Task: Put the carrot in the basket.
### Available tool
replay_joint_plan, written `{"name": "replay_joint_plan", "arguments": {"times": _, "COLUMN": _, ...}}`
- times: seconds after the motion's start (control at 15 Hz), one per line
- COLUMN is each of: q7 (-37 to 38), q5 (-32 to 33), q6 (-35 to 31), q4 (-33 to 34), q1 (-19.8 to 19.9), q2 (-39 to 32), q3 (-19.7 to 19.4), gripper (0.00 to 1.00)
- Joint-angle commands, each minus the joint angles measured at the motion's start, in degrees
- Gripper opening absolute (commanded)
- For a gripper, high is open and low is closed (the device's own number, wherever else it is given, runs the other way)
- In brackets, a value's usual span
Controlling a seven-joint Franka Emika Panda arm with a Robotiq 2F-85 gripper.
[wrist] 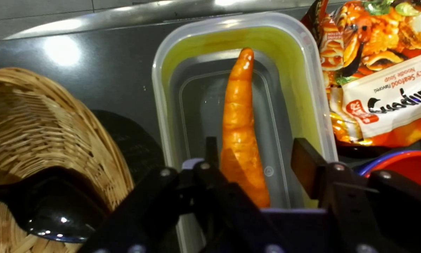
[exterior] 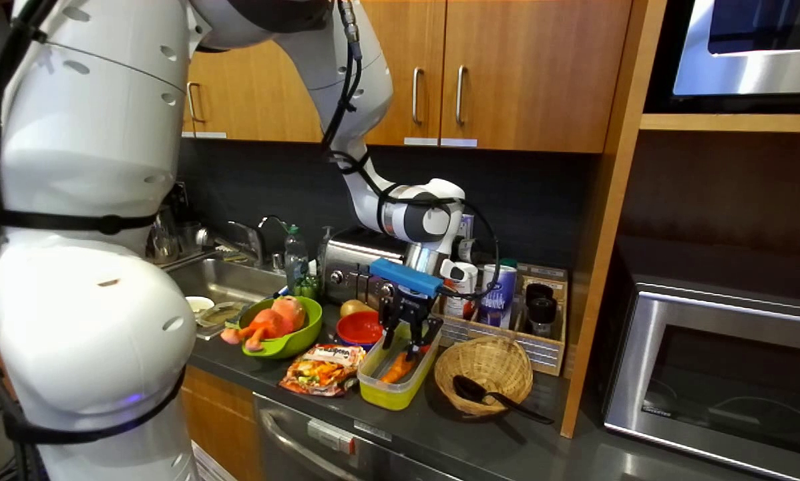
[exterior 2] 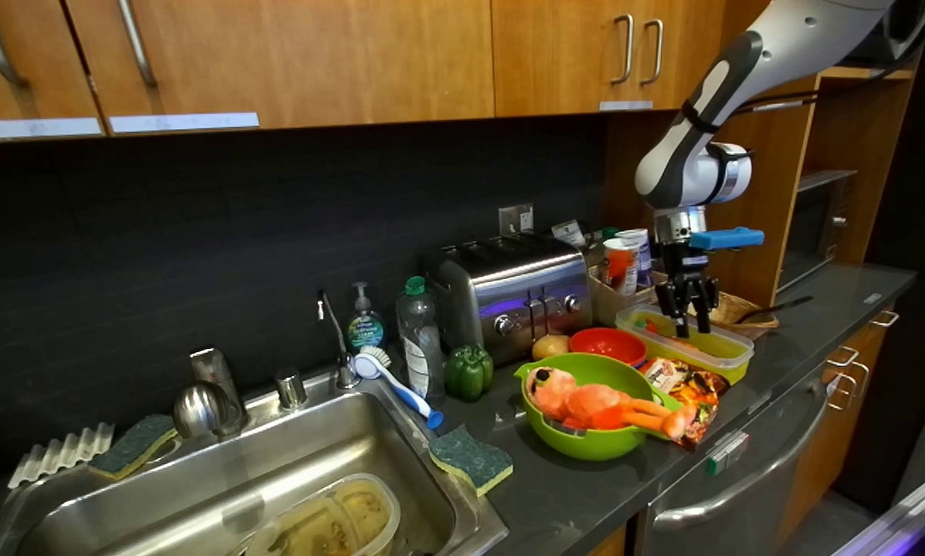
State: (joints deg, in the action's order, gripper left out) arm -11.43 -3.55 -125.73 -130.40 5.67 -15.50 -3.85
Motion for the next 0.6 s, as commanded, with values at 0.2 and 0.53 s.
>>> {"name": "replay_joint_plan", "arguments": {"times": 0.2, "q7": -0.25, "q5": -0.55, "q6": 0.90, "q4": 0.28, "q1": 0.87, "q2": 0.31, "q3": 0.21, "gripper": 0.47}}
{"name": "replay_joint_plan", "arguments": {"times": 0.53, "q7": -1.28, "q5": -1.03, "q6": 1.22, "q4": 1.57, "q1": 1.29, "q2": -1.03, "q3": 0.30, "gripper": 0.58}}
